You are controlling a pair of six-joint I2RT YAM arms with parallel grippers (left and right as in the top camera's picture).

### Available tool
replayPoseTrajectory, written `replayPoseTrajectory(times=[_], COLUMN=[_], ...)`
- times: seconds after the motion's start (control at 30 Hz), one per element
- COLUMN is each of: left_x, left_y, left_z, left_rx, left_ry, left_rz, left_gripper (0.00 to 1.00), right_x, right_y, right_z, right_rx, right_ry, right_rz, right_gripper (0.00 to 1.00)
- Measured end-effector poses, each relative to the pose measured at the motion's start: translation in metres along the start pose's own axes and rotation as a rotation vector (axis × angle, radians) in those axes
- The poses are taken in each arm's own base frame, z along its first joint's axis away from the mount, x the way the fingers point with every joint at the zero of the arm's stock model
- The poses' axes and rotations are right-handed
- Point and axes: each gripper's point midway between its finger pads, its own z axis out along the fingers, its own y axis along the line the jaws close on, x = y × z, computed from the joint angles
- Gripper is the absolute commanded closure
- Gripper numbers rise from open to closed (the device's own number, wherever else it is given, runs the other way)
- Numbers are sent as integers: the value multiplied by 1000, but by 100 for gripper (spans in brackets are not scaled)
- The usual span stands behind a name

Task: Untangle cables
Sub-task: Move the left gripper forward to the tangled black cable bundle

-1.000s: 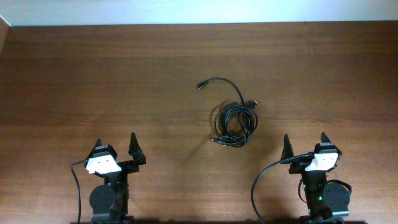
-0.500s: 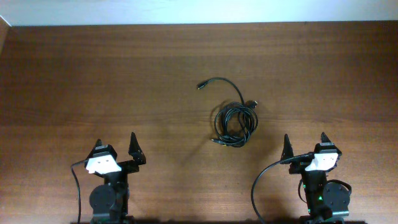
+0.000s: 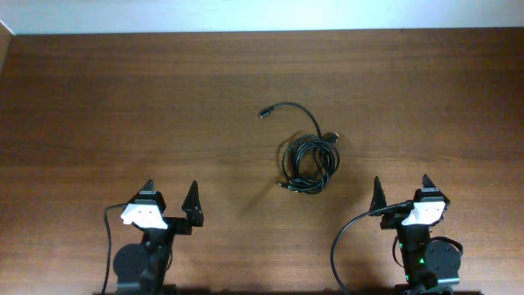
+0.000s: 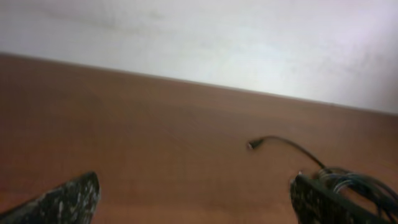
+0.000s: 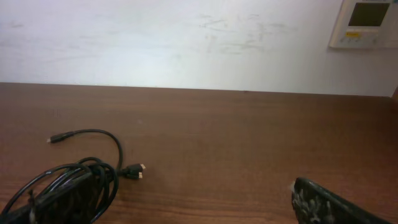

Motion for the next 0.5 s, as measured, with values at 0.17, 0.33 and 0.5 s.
replayPoseTrajectory(times=[0.17,0.33,0.5], left_x=[-46,-52,-44], left_y=[-30,-61,-63], left_z=[-37,-43,-30], left_rx=[81,229,223], left_ry=[73,201,417], left_rz=[-11,-45,-113], left_gripper=[1,1,1], right_x=[0,0,0], right_y=[-1,-1,-1], right_z=[0,0,0], right_rx=[7,8,7], right_ry=[1,0,1], right_rz=[0,0,0], right_gripper=[2,2,2])
